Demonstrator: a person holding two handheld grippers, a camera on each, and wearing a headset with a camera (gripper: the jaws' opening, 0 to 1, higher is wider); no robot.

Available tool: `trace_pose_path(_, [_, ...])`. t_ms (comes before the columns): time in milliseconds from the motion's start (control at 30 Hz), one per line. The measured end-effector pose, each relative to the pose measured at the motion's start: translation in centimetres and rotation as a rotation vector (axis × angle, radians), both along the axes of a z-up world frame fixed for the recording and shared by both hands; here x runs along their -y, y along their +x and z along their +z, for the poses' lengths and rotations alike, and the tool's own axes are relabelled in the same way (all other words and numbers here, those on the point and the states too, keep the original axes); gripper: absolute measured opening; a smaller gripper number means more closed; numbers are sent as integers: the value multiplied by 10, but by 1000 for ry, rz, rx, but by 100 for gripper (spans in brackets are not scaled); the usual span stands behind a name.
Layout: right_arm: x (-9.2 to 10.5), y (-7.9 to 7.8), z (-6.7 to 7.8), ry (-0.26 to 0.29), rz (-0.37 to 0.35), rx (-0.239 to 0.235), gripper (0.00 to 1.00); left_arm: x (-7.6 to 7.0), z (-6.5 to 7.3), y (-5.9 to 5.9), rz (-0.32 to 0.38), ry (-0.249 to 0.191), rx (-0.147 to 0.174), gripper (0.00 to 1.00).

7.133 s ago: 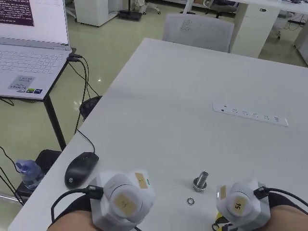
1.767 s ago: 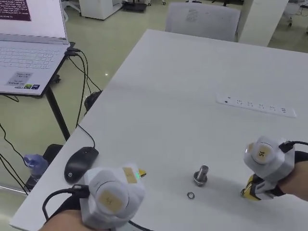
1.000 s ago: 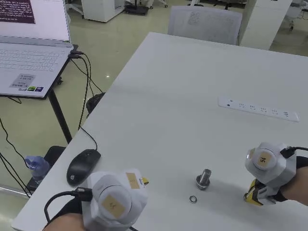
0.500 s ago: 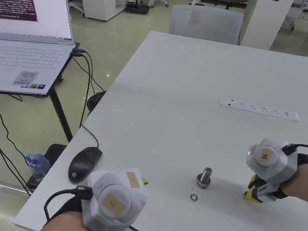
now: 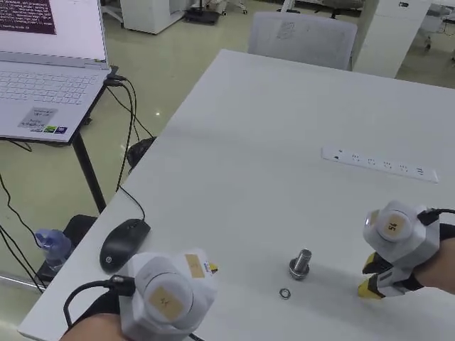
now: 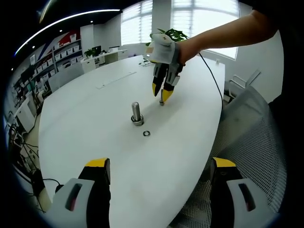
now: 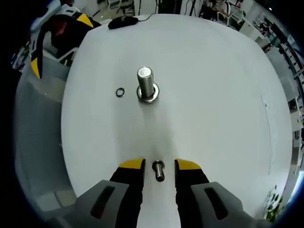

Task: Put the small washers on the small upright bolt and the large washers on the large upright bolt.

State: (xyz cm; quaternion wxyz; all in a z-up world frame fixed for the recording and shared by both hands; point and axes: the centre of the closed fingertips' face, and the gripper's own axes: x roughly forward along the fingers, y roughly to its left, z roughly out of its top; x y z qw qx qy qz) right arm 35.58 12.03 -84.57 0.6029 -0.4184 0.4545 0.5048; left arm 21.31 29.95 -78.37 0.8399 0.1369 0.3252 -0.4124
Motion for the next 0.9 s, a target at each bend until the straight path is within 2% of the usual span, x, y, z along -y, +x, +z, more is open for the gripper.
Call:
trace_pose_path(100, [-11,1,9,26,11,9,27,-2,1,1,5,-1,4,88])
trace_pose_path(233, [-16,7,12,33,13,19,30,-2,3,1,3,-1,9,90])
trace_pose_path(333, [-25,4,19,62,12,20,30,-1,4,2,8,-9,11,91])
trace_pose_path(533, [-38,-14,21,73,50,20,30,3,7,3,11,-32,21,94])
trace_pose_path(767, [-54,-34,23,92,79,12,29,1,6,2,10,-28,25,96])
trace_pose_path(833, [-59,-42,22,95,89,6,29,2,10,3,18,-51,29,98])
trace_pose_path(900, [-65,-50,23,105,101,3,29,2,10,3,23,-52,31,98])
